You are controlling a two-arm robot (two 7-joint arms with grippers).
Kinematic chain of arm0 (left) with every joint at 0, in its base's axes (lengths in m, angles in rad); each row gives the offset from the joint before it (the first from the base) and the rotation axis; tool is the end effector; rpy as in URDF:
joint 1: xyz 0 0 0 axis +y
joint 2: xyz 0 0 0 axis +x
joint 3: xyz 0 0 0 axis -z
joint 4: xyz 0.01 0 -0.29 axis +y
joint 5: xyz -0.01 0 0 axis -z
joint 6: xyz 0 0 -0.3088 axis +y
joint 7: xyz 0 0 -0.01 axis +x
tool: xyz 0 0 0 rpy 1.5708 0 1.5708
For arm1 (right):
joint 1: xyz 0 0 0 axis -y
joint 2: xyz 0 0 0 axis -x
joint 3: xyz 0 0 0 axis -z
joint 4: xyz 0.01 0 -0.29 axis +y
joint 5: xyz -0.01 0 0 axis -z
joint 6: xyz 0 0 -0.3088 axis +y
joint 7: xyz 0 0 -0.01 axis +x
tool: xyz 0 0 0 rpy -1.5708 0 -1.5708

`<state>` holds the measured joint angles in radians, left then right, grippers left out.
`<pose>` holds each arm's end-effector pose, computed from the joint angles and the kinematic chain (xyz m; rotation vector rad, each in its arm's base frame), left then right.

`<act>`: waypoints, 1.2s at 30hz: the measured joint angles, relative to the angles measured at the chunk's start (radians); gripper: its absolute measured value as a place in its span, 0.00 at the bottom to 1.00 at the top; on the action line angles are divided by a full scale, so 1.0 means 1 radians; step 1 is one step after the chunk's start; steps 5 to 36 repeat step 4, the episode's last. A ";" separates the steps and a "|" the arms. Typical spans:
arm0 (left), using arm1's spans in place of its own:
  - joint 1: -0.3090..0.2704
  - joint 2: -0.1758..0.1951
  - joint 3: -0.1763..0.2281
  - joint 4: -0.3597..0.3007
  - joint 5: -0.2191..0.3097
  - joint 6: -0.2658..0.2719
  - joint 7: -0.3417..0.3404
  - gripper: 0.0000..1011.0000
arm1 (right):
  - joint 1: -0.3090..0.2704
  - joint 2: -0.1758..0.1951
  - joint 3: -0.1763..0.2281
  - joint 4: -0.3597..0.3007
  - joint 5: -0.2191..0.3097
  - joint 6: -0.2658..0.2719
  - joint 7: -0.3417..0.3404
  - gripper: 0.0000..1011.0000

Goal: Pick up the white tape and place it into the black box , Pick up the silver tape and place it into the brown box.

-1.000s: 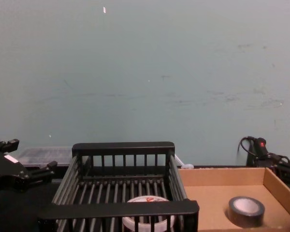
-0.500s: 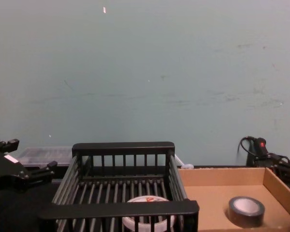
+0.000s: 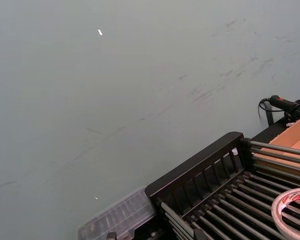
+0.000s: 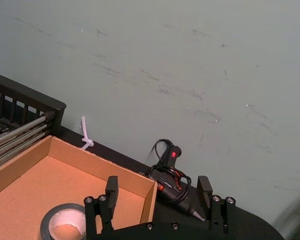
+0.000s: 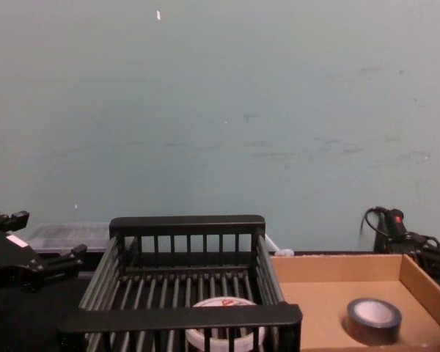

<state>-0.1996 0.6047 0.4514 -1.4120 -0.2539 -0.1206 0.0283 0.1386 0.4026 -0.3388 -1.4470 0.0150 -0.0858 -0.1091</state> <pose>0.3581 0.0827 -0.3022 0.3044 -0.2852 1.2480 0.3526 -0.0332 -0.3080 -0.2738 -0.3510 -1.3584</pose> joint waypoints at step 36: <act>0.000 0.000 0.000 0.000 0.000 0.000 0.000 0.99 | 0.000 0.000 0.000 0.000 0.000 0.000 0.000 0.99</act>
